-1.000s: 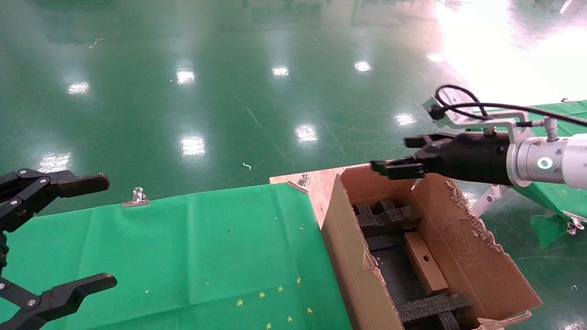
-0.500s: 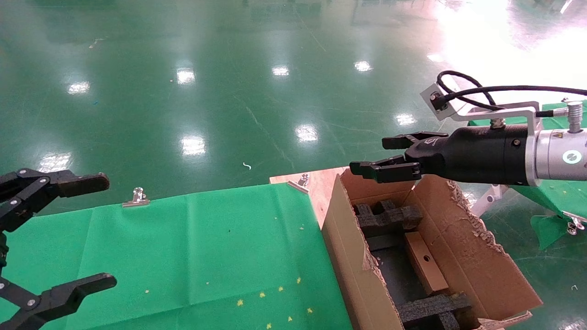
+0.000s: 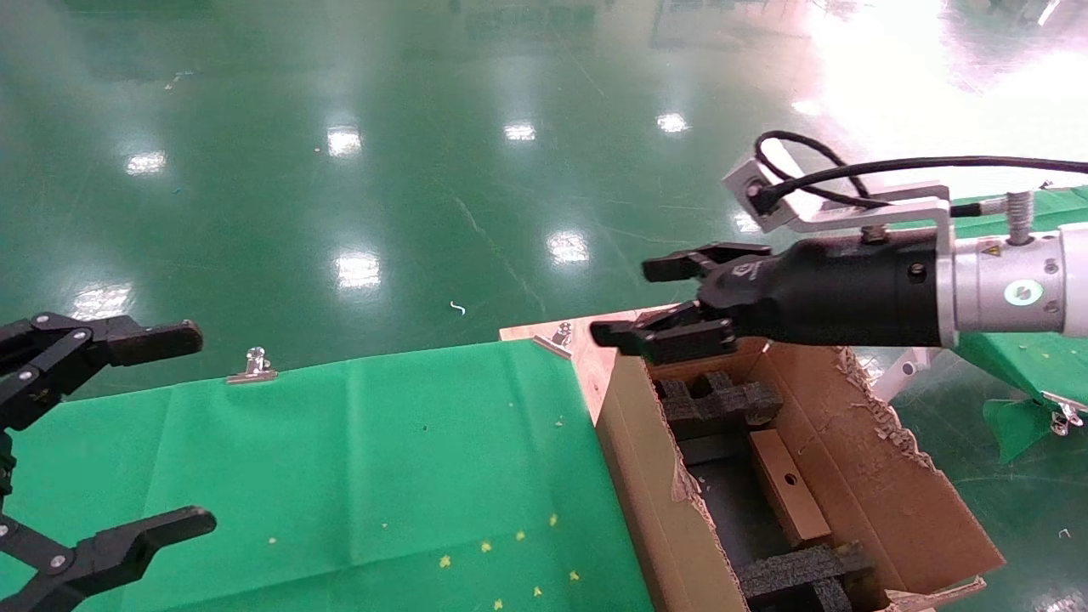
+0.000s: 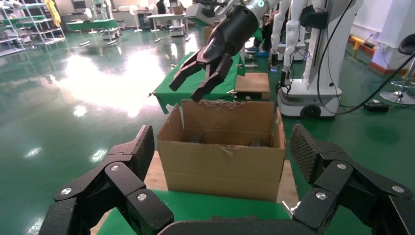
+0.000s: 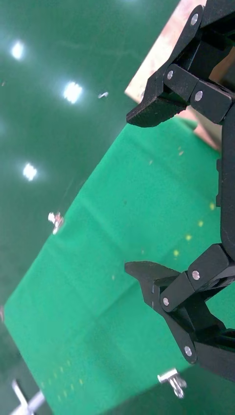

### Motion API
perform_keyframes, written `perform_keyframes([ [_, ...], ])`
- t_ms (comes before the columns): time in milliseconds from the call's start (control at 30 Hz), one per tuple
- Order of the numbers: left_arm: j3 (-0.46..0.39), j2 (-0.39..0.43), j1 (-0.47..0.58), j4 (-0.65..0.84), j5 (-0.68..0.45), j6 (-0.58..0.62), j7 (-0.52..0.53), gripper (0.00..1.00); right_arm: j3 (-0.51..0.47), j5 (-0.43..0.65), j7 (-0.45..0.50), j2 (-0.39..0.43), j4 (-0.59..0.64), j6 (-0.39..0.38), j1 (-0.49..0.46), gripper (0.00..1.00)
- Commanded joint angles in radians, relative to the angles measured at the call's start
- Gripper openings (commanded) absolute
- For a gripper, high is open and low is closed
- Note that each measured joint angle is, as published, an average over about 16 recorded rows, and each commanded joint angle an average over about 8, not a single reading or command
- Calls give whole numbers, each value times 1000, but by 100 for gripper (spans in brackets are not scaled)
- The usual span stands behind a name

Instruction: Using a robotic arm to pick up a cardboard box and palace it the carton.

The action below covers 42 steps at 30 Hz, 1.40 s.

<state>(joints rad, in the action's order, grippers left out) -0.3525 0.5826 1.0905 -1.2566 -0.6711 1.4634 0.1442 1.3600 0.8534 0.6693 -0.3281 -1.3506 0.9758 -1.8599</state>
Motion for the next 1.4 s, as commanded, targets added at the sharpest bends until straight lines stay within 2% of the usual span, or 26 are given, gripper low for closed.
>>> perform_keyframes([
  [33,0,0,0,0,0,0,0,100,-46,-5,-21,-12,3,22,34,100],
  [1400,0,0,0,0,0,0,0,100,-986,-112,-440,-259,61,475,717,100],
])
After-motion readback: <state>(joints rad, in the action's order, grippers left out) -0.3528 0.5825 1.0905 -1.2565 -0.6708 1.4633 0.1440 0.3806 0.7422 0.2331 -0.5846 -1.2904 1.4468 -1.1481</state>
